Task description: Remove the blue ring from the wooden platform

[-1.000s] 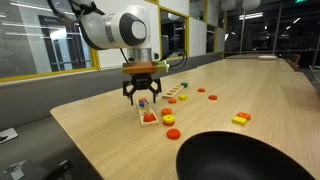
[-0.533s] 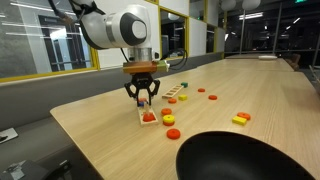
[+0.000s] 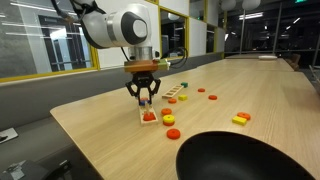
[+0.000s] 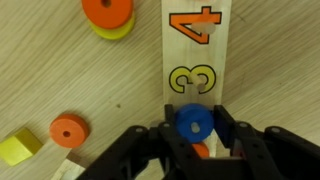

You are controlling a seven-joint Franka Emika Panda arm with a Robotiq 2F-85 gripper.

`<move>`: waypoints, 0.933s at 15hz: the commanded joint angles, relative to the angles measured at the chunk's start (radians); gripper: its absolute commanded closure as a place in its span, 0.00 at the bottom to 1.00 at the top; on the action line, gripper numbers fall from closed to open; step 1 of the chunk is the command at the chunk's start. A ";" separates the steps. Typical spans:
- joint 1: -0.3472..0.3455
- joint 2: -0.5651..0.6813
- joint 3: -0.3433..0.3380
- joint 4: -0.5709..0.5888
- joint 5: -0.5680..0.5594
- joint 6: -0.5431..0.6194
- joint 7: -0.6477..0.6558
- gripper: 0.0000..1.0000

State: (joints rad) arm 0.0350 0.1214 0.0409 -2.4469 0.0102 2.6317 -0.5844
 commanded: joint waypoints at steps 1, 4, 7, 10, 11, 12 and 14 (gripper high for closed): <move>-0.015 -0.020 0.008 0.025 -0.033 -0.023 0.018 0.75; -0.017 -0.032 0.010 0.038 -0.020 -0.045 0.010 0.75; -0.020 -0.039 0.009 0.056 -0.011 -0.077 0.005 0.75; -0.026 -0.041 0.002 0.078 -0.008 -0.109 0.007 0.75; -0.029 -0.038 -0.001 0.087 -0.010 -0.114 0.012 0.75; -0.032 -0.032 -0.007 0.096 -0.020 -0.115 0.028 0.75; -0.037 -0.018 -0.017 0.108 -0.043 -0.112 0.065 0.75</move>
State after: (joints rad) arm 0.0102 0.0996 0.0339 -2.3704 0.0074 2.5455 -0.5749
